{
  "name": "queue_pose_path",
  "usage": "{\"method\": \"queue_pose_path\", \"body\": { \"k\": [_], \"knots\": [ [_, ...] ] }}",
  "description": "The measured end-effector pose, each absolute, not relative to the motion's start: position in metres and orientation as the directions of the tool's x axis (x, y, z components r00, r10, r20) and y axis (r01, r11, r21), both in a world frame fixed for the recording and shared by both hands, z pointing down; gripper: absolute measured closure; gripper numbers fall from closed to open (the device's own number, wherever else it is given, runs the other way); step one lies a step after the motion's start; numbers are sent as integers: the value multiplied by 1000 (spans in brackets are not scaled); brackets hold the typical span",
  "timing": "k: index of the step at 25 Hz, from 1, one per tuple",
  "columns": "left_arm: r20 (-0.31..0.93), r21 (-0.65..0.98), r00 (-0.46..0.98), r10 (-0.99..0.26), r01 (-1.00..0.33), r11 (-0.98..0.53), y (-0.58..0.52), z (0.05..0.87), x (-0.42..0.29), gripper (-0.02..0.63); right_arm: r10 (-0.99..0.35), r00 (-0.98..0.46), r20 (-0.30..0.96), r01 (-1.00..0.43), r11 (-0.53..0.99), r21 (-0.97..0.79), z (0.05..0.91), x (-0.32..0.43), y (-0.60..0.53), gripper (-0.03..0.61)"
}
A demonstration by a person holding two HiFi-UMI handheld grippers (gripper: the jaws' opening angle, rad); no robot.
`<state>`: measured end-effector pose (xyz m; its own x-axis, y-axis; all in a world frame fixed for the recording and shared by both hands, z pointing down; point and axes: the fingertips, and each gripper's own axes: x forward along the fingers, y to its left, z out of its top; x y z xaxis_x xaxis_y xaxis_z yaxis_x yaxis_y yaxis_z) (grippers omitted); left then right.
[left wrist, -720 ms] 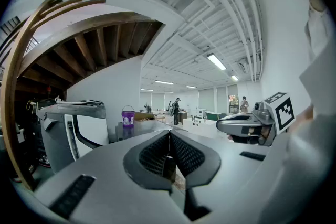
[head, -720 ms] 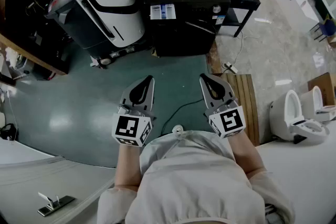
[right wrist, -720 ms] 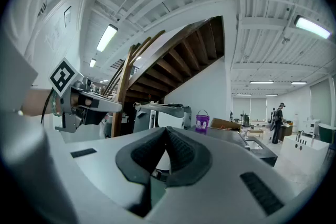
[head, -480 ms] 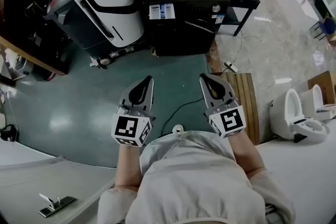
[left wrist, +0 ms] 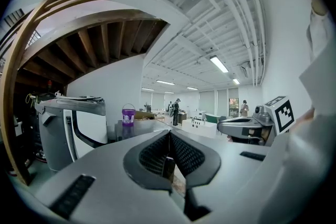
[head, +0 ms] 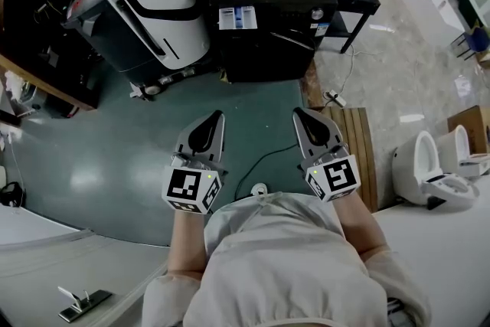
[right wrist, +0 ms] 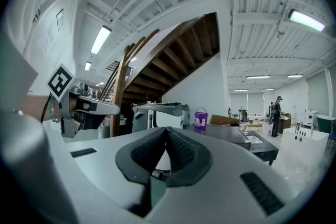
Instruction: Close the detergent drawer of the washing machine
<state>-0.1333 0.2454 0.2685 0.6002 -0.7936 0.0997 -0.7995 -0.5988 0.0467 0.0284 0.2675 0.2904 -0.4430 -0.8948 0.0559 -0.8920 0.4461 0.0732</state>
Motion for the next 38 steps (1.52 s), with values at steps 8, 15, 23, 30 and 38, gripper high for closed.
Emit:
{"method": "queue_pose_path", "body": {
  "k": [8, 15, 23, 30, 38],
  "knots": [
    [112, 78, 606, -788, -796, -601, 216, 276, -145, 594, -907, -410, 94, -907, 417, 67, 297, 22, 240, 573],
    [148, 86, 589, -795, -808, -583, 174, 293, -133, 594, -898, -426, 106, -900, 433, 50, 311, 35, 191, 572],
    [157, 97, 541, -826, -841, -532, 83, 296, -112, 594, -869, -480, 123, -872, 487, 35, 318, 61, 87, 572],
    [180, 148, 497, -849, -867, -476, 2, 312, -85, 594, -819, -553, 152, -826, 563, 29, 327, 89, -3, 572],
    [250, 192, 423, -871, -903, -384, -49, 353, -81, 595, -772, -602, 202, -790, 614, -8, 356, 93, -61, 572]
  ]
}}
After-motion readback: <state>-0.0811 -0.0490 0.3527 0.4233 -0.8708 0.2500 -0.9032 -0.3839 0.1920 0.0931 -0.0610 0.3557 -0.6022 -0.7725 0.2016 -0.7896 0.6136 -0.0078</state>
